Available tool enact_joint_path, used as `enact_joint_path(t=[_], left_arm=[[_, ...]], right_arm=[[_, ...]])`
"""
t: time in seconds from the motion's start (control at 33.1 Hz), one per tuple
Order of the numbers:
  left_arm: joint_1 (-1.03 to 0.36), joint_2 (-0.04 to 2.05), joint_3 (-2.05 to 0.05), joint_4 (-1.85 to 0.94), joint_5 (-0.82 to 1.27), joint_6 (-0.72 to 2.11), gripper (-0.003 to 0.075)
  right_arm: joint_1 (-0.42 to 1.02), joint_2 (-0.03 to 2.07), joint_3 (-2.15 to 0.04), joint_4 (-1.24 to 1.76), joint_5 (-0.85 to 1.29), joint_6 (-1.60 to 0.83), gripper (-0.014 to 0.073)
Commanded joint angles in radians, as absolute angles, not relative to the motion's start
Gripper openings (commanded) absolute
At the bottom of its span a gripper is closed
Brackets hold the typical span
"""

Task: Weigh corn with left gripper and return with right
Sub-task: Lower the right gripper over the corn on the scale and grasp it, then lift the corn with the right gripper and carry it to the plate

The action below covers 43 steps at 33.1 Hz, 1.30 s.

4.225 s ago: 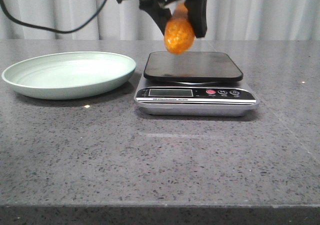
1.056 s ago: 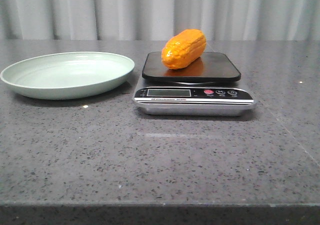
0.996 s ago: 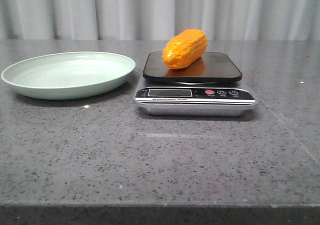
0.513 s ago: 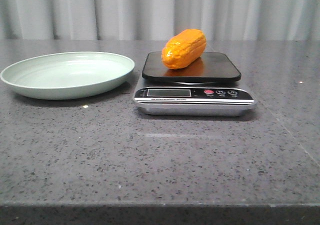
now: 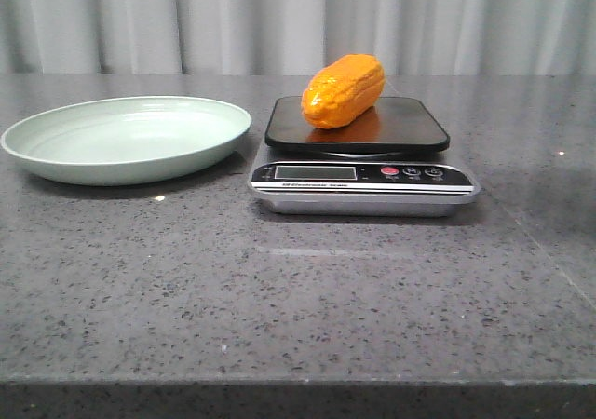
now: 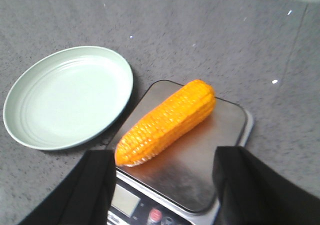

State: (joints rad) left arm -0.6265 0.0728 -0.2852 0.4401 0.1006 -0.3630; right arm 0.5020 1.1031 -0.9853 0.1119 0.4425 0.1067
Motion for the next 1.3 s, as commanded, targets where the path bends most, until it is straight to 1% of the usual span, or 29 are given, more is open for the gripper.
enact_joint_path(t=[0.0,0.12,0.3,0.42,0.57,0.69,0.88,1.06,1.15,1.21,1.27], left_arm=[[-0.632,0.083,-0.312,0.445,0.031,-0.363,0.0127],[-0.632,0.083,-0.312,0.445,0.031,-0.363,0.0127],[-0.632,0.083,-0.312,0.445,0.031,-0.363,0.0127],[-0.632,0.083,-0.312,0.445,0.031,-0.363,0.0127],[-0.632,0.083,-0.312,0.445,0.031,-0.363,0.0127],[-0.632,0.083,-0.312,0.445,0.031,-0.363,0.0127],[-0.632,0.078,-0.312,0.445,0.031,-0.363,0.0127],[-0.632,0.076,-0.312,0.445,0.031,-0.363,0.0127],[-0.632,0.076,-0.312,0.445,0.031,-0.363,0.0127],[-0.632,0.076,-0.312,0.445,0.031,-0.363,0.0127],[-0.632,0.076,-0.312,0.445,0.031,-0.363,0.0127]], right_arm=[[0.504,1.195,-1.139,0.106,0.486,0.187,0.0524],[0.504,1.328,-1.305,0.057,0.639,0.324,0.0524],[0.53,1.534,-1.588,-0.161,0.99,0.585,0.0524],[0.574,1.637,-1.724,-0.233,1.124,0.702,0.0524],[0.613,1.732,-1.832,-0.231,1.185,0.78,0.0524],[0.621,1.777,-1.871,-0.231,1.219,0.827,0.0524],[0.622,1.828,-1.873,-0.242,1.262,0.843,0.0524],[0.623,1.889,-1.873,-0.203,1.212,0.843,0.0524],[0.623,1.919,-1.873,-0.197,1.223,0.843,0.0521],[0.623,1.934,-1.873,-0.197,1.231,0.843,0.0493],[0.623,1.936,-1.873,-0.198,1.223,0.843,0.0412]])
